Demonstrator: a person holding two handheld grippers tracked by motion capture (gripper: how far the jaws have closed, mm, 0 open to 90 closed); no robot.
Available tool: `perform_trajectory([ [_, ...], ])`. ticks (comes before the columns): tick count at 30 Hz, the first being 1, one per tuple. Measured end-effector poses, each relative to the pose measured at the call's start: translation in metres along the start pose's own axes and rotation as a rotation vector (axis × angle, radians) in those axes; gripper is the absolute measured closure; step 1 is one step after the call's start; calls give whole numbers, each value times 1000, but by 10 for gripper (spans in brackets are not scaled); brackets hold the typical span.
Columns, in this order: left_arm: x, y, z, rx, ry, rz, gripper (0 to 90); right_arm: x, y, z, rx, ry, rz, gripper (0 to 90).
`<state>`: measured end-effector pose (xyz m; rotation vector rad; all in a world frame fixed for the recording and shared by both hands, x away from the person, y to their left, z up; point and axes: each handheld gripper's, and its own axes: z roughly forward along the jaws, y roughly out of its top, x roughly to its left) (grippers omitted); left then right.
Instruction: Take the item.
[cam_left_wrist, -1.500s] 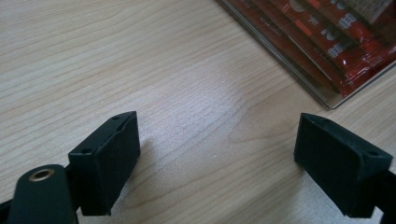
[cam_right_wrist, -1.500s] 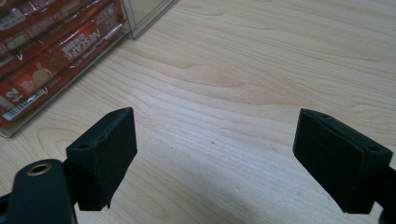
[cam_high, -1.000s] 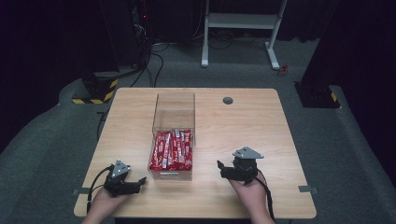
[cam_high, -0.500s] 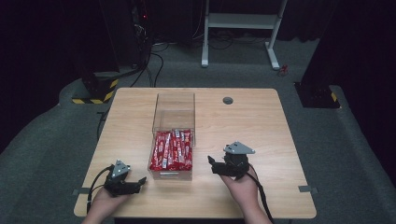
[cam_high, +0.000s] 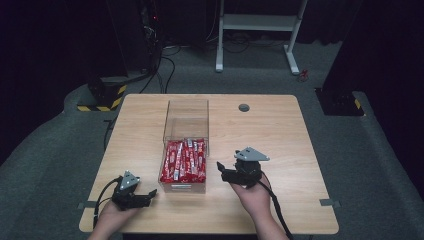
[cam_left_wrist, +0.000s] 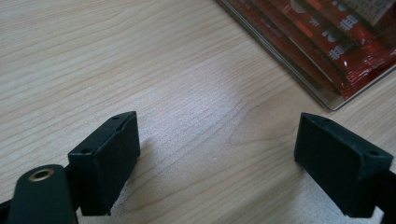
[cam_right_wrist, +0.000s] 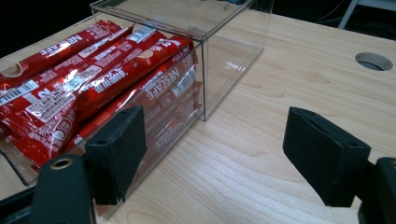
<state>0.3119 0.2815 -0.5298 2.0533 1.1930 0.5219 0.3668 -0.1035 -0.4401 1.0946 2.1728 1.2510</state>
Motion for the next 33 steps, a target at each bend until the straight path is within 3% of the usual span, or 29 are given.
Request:
perform_trajectory([
  [10,0,0,0,0,0,0,147,8,9,-2,-36,37,-22,248],
  [18,0,0,0,0,2,-1,148,12,10,-1,-35,60,-17,253],
  [23,0,0,0,-1,2,-1,148,22,14,-2,-36,81,-42,255],
  [33,0,-1,-1,0,3,-2,148,34,18,-1,-41,122,-50,260],
])
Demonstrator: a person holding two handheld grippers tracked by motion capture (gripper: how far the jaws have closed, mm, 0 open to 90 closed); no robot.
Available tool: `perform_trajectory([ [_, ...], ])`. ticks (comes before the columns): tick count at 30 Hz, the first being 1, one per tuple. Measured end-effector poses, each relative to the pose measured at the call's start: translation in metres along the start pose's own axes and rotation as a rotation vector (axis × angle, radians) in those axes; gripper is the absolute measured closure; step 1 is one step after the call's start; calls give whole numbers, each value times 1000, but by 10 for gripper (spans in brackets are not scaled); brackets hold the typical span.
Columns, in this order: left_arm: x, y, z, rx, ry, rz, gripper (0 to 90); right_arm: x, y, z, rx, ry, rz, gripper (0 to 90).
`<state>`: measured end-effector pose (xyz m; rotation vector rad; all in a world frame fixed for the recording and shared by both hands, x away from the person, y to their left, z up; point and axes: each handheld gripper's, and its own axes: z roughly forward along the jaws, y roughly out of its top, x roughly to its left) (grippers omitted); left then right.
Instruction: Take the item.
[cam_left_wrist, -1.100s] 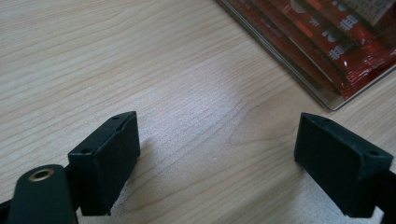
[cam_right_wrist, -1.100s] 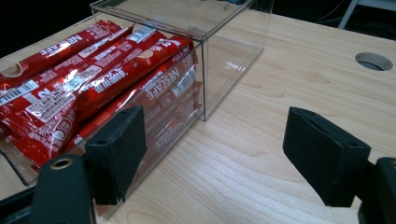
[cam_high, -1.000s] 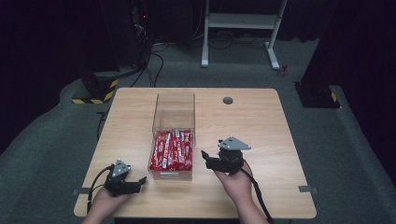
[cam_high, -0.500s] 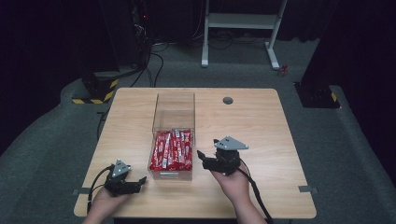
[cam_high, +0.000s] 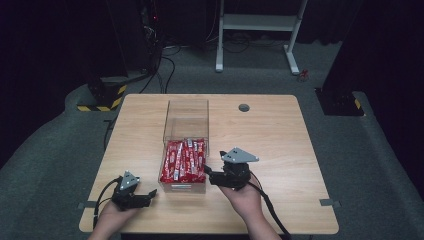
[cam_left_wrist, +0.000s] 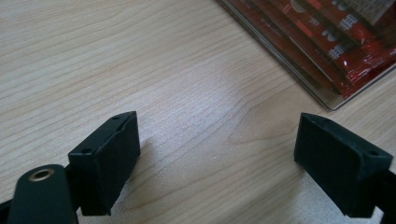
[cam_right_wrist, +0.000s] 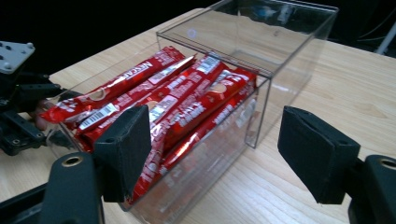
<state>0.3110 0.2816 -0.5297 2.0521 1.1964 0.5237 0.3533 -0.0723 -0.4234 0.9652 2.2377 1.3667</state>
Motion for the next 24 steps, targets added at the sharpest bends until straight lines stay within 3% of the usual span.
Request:
perform_trajectory([
  [16,-1,-5,-5,0,18,-10,149,17,3,14,-8,45,-40,357],
  [24,-1,-6,-7,-2,18,-18,151,20,0,21,5,63,-16,431],
])
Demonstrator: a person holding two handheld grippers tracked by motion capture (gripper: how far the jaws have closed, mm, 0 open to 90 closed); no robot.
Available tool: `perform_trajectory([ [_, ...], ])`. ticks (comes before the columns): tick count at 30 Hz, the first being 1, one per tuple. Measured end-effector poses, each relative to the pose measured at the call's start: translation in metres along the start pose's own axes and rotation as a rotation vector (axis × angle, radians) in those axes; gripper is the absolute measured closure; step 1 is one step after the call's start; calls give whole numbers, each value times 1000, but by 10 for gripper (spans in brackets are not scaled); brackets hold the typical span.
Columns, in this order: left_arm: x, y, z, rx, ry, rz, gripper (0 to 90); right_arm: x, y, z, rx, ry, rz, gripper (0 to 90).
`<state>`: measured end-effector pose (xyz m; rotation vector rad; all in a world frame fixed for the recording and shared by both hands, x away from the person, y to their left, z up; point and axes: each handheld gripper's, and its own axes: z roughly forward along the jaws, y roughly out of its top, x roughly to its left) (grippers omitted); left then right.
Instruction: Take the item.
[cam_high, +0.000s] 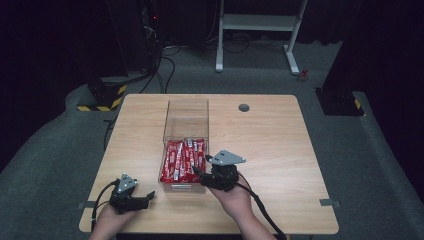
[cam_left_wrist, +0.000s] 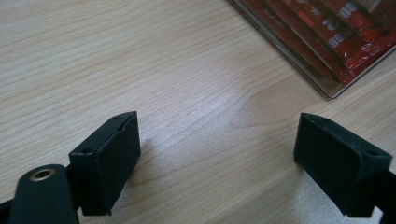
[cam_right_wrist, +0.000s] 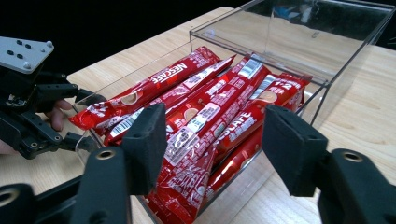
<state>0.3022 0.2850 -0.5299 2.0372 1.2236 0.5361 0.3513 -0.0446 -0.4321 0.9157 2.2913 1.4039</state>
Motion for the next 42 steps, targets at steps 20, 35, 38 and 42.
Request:
perform_trajectory([
  [20,0,0,0,0,2,4,151,-3,-12,7,14,4,27,735],
  [35,0,0,0,0,2,4,151,-1,-17,8,7,-7,42,898],
  [38,0,0,0,-1,2,4,151,1,-17,6,6,-8,36,900],
  [42,0,0,0,0,2,4,151,2,-18,5,3,-7,35,900],
])
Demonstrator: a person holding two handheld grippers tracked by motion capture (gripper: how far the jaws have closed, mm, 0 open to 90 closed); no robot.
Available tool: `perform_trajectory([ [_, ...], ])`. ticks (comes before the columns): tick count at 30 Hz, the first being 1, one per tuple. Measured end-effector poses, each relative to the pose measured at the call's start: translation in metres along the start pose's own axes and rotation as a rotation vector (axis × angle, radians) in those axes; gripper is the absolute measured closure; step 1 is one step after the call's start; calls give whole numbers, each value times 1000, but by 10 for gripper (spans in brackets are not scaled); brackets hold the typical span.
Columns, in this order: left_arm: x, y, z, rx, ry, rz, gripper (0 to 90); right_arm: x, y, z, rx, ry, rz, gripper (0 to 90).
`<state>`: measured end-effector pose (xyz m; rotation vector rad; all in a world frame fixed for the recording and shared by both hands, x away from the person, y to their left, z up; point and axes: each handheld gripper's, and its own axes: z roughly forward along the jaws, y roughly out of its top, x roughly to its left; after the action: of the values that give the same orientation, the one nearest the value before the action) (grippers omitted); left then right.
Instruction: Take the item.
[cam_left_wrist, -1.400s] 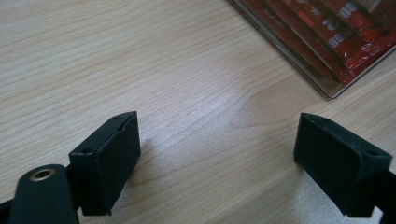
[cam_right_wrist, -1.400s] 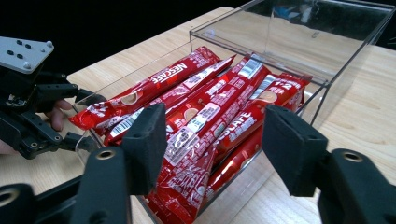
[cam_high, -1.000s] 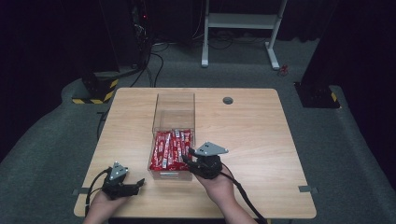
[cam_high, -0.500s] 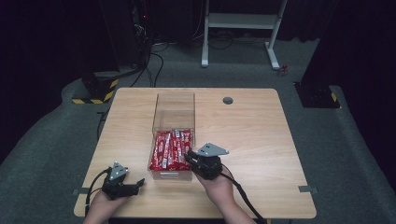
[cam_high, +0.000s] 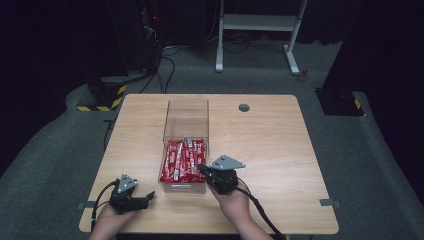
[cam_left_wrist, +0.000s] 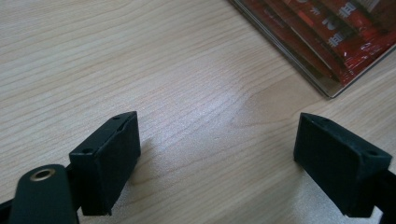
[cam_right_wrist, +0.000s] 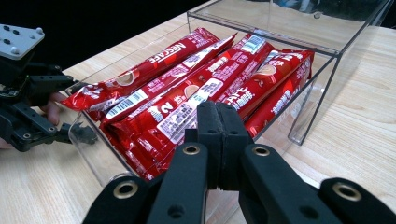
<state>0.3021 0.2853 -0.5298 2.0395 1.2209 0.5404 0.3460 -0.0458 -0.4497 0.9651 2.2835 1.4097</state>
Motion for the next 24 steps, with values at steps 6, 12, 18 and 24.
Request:
perform_trajectory([
  [6,0,0,0,0,-5,-3,150,1,-2,-3,-4,2,7,900],
  [12,0,1,1,0,-9,-1,149,2,-3,-6,-6,5,10,900],
  [18,0,2,2,1,-13,3,148,3,-4,-9,-7,7,11,900],
  [24,0,3,3,1,-13,8,148,4,-5,-11,-8,9,14,900],
])
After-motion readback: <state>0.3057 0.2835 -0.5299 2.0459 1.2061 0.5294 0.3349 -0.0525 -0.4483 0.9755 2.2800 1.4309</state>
